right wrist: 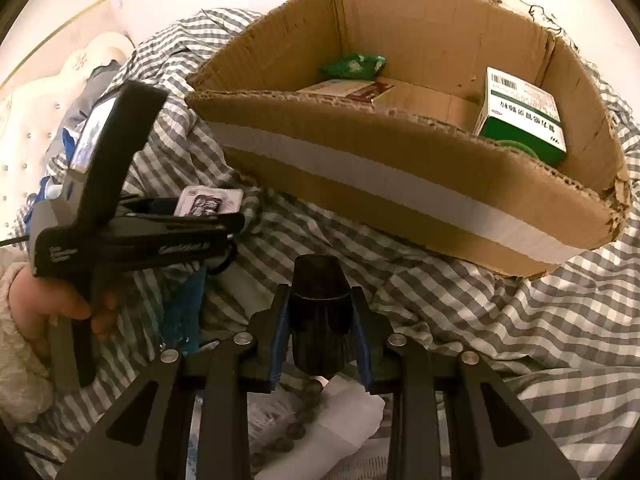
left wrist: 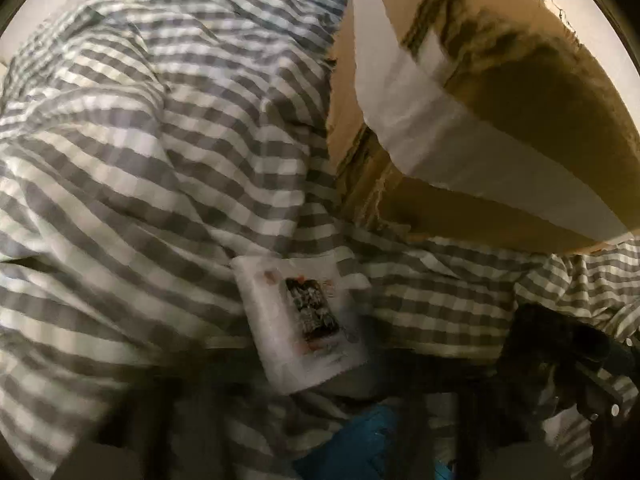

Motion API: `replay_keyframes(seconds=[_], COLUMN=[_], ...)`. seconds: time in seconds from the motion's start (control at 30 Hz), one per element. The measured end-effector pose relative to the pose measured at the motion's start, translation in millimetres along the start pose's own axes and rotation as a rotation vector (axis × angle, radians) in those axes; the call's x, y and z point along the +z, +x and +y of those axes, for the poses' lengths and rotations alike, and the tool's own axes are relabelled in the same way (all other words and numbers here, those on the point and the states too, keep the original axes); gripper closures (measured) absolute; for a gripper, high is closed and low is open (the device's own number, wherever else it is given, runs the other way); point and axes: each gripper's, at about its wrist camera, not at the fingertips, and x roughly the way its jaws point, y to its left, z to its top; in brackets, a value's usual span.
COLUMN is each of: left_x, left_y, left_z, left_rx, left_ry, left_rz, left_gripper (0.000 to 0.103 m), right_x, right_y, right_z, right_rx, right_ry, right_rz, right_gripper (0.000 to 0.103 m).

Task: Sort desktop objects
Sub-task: 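Carry both items over the box and open both grippers to drop them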

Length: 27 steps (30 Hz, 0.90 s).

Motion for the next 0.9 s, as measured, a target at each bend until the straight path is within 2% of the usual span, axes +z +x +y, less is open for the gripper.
replay_keyframes(seconds=[0.1, 0.23, 0.37, 0.57, 0.77, 0.9], left_x=[-5.4, -14.3, -24.1, -28.9, -7.0, 22.7], left_y=[-12.7, -46.1, -73.6, -126.0, -166.4, -167.9], left_z=[7.1, 11.9, 18.9, 17.2, -11.0, -39.8], left_rx=[-0.051, -0.108, -0.137, -0.158, -0.156, -0.171], left_ry=[-0.025, -0.026, -0.027, 0.043, 0.145, 0.211], left_rz=[-0.047, -0.127, -0.169, -0.274, -0.374, -0.385], left_gripper=[0.099, 0.099, 0.099, 0.099, 0.099, 0.099], right_x=[0.3, 0.9, 2.6, 11.1, 34.7, 57.3], right_y=[1.0, -2.2, -14.1, -62.1, -119.0, -134.9], right_z=[-2.1, -0.4, 4.5, 11.2, 3.5, -12.4], right_rx=[0.009, 0.012, -0.002, -0.034, -0.056, -0.077], right_ry=[0.008, 0.004, -0.009, -0.034, -0.015, 0.001], right_rz=[0.002, -0.011, -0.034, -0.143, -0.284, -0.333], right_gripper=[0.075, 0.075, 0.075, 0.075, 0.075, 0.075])
